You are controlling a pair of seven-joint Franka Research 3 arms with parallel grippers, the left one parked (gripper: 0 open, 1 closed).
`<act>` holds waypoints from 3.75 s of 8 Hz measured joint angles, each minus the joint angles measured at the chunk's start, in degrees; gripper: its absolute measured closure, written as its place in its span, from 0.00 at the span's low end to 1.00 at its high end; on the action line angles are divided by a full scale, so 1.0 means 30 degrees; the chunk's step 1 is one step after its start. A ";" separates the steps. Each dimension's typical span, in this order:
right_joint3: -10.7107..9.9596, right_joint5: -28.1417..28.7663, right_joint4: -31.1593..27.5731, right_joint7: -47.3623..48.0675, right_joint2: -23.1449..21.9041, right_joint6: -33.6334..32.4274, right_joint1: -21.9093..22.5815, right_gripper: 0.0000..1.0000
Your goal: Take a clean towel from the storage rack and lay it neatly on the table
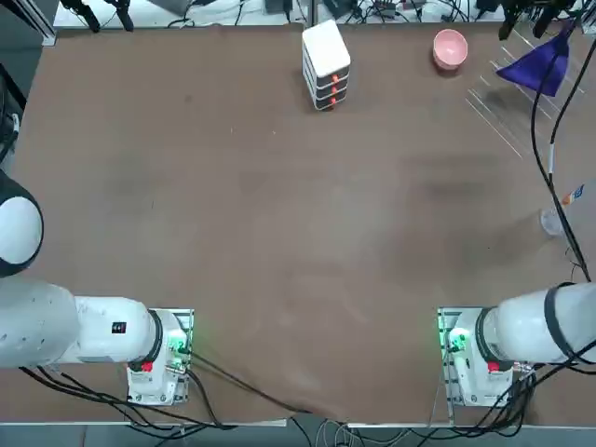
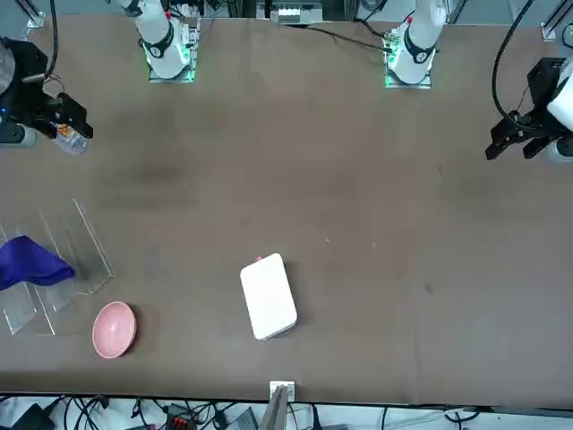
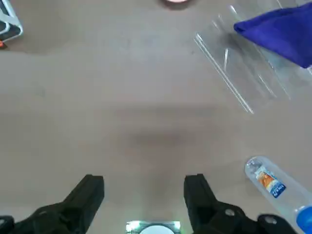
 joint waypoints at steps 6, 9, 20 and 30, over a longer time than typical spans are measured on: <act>-0.0165 -0.2823 0.0088 -0.7742 0.4030 0.6199 -0.3354 0.00; -0.0210 -0.2807 0.1424 -1.3321 0.6071 0.9837 -0.5826 0.00; -0.0129 -0.0250 0.1693 -2.0212 1.1522 2.0475 -0.9021 0.07; 0.0174 0.1498 0.2065 -2.0252 1.1074 1.7886 -0.8931 0.97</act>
